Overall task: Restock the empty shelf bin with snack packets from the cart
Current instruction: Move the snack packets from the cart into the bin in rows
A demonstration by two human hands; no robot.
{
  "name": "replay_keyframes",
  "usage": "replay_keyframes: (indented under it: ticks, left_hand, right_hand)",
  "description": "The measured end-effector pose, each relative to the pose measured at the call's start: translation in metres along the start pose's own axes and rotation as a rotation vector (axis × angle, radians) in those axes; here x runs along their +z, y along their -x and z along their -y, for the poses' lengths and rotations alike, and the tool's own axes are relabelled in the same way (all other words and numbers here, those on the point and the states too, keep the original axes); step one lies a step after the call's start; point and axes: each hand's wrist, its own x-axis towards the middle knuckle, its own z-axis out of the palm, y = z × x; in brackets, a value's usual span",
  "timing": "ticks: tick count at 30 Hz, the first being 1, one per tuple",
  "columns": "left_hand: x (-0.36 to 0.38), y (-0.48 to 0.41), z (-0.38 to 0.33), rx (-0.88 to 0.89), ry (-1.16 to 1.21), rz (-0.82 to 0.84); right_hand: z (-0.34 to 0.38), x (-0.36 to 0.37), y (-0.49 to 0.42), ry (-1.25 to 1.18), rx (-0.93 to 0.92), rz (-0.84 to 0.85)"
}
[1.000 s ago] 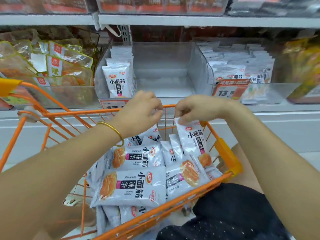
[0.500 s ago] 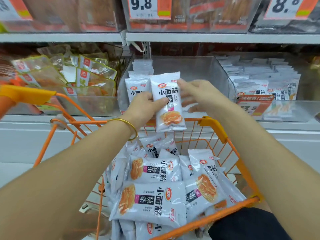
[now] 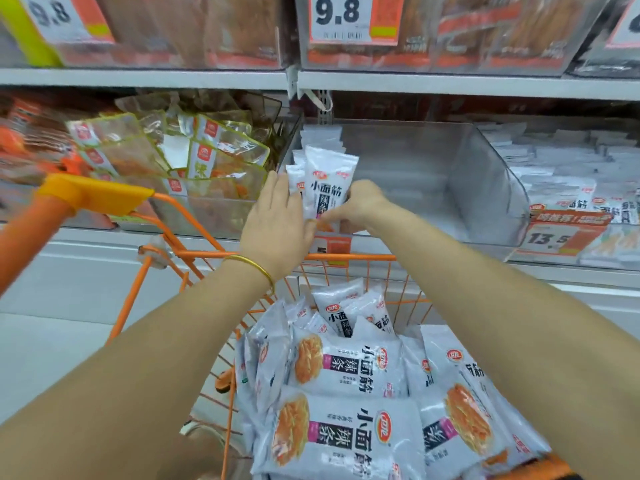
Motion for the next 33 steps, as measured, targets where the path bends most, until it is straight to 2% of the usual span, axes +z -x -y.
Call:
replay_keyframes:
  ticks: [3, 8, 17, 19, 22, 24, 27, 33]
  left_hand:
    - [0.007, 0.002, 0.002, 0.036, -0.028, -0.042]
    - [0.010, 0.004, 0.004, 0.043, -0.005, -0.053]
    - [0.005, 0.006, 0.002, 0.003, -0.050, -0.016]
    - [0.004, 0.008, 0.001, 0.020, -0.051, -0.058]
    - [0.002, 0.008, 0.000, 0.127, -0.085, -0.184]
    - [-0.002, 0.007, -0.003, 0.194, -0.127, -0.232]
    - [-0.008, 0.008, -0.010, 0.254, -0.159, -0.248]
    - [-0.008, 0.013, -0.024, 0.293, -0.149, -0.228]
  right_hand:
    - [0.005, 0.015, -0.010, 0.235, -0.004, -0.037]
    - [0.007, 0.031, -0.022, 0.417, 0.009, -0.054]
    - [0.009, 0.015, -0.013, 0.464, 0.008, 0.064]
    - [0.014, 0.001, -0.001, 0.482, -0.036, -0.017]
    - [0.017, -0.023, 0.035, 0.450, -0.221, -0.161]
    - [0.011, -0.029, 0.067, 0.469, -0.287, -0.048]
    - [-0.013, -0.018, 0.097, 0.646, -0.296, 0.175]
    - [-0.032, 0.003, 0.100, 1.001, -0.451, 0.240]
